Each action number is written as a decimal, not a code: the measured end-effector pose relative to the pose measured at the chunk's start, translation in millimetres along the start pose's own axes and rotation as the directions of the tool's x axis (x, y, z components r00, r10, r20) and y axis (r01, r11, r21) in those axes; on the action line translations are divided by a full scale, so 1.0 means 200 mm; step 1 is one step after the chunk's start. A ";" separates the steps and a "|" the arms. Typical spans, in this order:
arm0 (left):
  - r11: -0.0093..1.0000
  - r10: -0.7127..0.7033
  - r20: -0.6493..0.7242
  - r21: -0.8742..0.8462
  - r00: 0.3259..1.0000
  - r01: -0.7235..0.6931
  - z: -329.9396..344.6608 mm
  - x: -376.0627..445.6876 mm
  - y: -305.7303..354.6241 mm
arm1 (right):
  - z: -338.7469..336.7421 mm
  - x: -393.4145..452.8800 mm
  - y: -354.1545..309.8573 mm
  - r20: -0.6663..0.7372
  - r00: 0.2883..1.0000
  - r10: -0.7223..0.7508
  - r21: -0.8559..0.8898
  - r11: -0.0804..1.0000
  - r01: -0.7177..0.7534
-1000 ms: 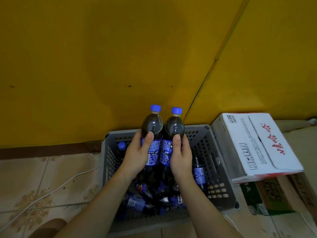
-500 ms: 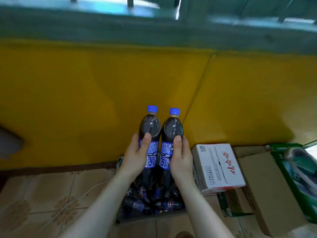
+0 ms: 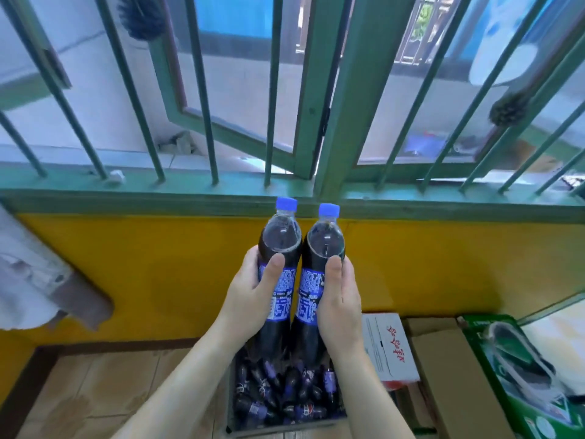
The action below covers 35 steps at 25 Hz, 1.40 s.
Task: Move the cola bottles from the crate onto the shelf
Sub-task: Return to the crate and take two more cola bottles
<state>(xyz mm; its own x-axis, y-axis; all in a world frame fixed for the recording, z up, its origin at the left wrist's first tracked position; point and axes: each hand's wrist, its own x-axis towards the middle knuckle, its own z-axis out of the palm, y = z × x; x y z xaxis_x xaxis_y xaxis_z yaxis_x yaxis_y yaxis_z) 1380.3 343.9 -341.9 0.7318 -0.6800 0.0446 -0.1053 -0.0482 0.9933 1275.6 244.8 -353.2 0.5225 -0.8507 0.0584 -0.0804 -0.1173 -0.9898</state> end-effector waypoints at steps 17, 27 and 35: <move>0.995 0.094 -0.306 -0.008 0.948 -0.101 -0.34 -0.22 0.39 | 0.25 -0.18 -0.52 0.193 0.971 -0.138 0.063 0.990 0.129; 0.988 0.147 -0.632 0.052 0.761 -0.147 -0.41 -0.49 0.55 | 0.36 -0.24 -0.67 0.523 0.815 -0.249 0.172 0.968 0.186; 0.994 0.087 -0.861 0.043 0.501 -0.099 -0.48 -0.98 0.56 | 0.47 -0.62 -0.72 0.758 0.589 -0.280 0.252 0.959 0.132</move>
<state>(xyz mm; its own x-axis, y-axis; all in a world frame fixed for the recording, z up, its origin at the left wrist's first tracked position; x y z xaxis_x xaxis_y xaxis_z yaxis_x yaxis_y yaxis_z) 1289.7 543.1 -229.4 0.9373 0.2845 0.2012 -0.2062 -0.0125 0.9784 1303.2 414.7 -230.3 0.9738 -0.0793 0.2133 0.2056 -0.0958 -0.9739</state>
